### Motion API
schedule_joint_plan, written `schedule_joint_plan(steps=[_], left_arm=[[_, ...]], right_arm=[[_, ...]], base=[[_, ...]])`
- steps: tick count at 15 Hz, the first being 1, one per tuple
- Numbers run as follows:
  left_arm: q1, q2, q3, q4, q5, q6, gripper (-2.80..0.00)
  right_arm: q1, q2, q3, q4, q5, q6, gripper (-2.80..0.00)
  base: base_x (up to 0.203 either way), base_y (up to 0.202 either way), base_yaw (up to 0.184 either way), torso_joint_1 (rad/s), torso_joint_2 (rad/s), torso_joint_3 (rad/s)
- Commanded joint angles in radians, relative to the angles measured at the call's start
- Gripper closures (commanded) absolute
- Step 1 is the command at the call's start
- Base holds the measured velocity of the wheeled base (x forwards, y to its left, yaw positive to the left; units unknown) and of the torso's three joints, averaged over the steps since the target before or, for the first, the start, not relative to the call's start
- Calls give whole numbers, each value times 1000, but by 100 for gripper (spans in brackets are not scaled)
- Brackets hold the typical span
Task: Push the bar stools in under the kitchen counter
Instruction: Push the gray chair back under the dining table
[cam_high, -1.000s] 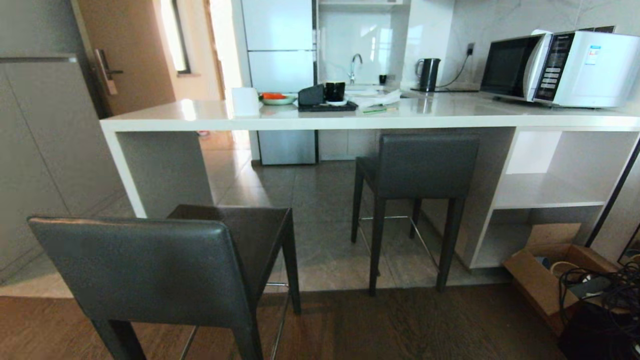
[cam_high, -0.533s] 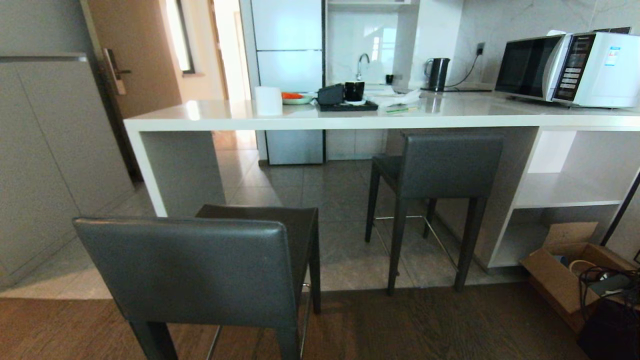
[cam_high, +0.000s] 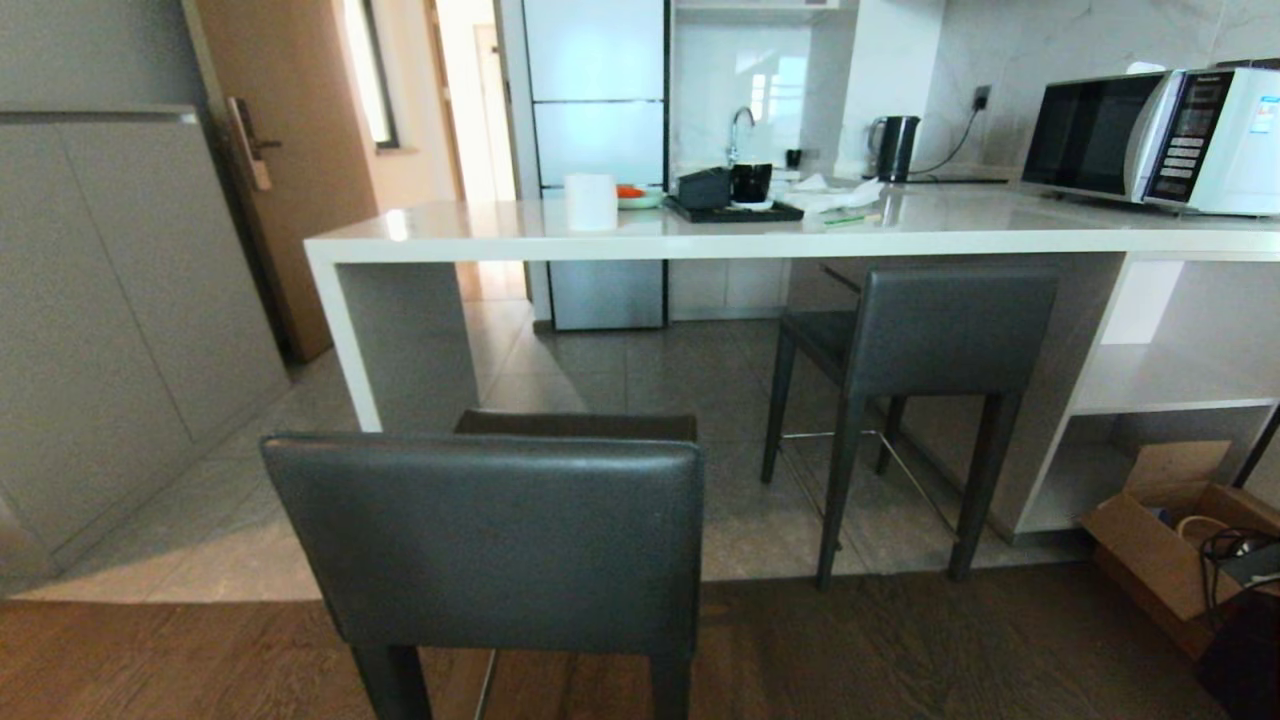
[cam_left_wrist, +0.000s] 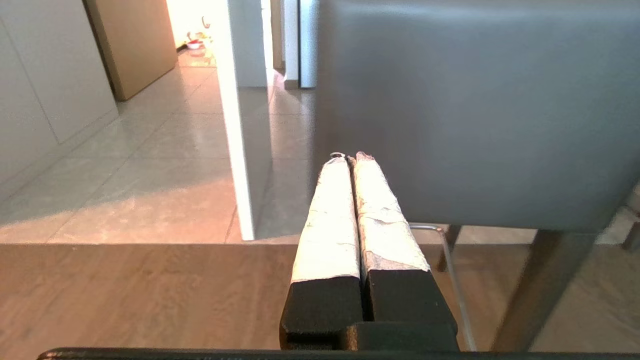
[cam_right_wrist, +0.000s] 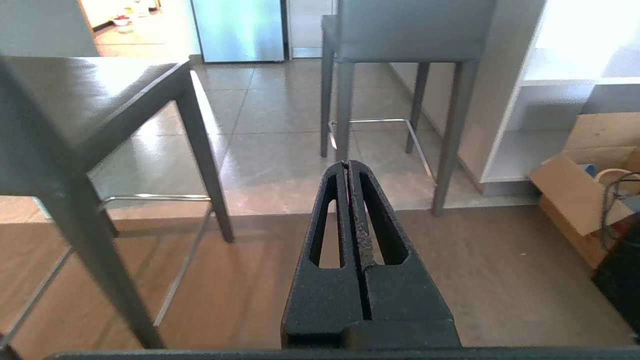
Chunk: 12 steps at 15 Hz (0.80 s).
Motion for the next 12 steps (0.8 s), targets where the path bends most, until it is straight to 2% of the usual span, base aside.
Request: schedule_joint_plan(steps=[1, 8, 12], left_arm=[[-1, 0, 9, -2, 0, 0, 0], [1, 0, 9, -2, 0, 0, 0], [0, -2, 9, -2, 0, -2, 0]], right_arm=[[1, 2, 9, 0, 0, 0, 0], [0, 0, 9, 0, -1, 0, 0], [0, 2, 9, 0, -1, 0, 0]], base=[[0, 196, -3, 3, -2, 5], [0, 187, -1, 3, 3, 4], [0, 17, 0, 2, 0, 1]])
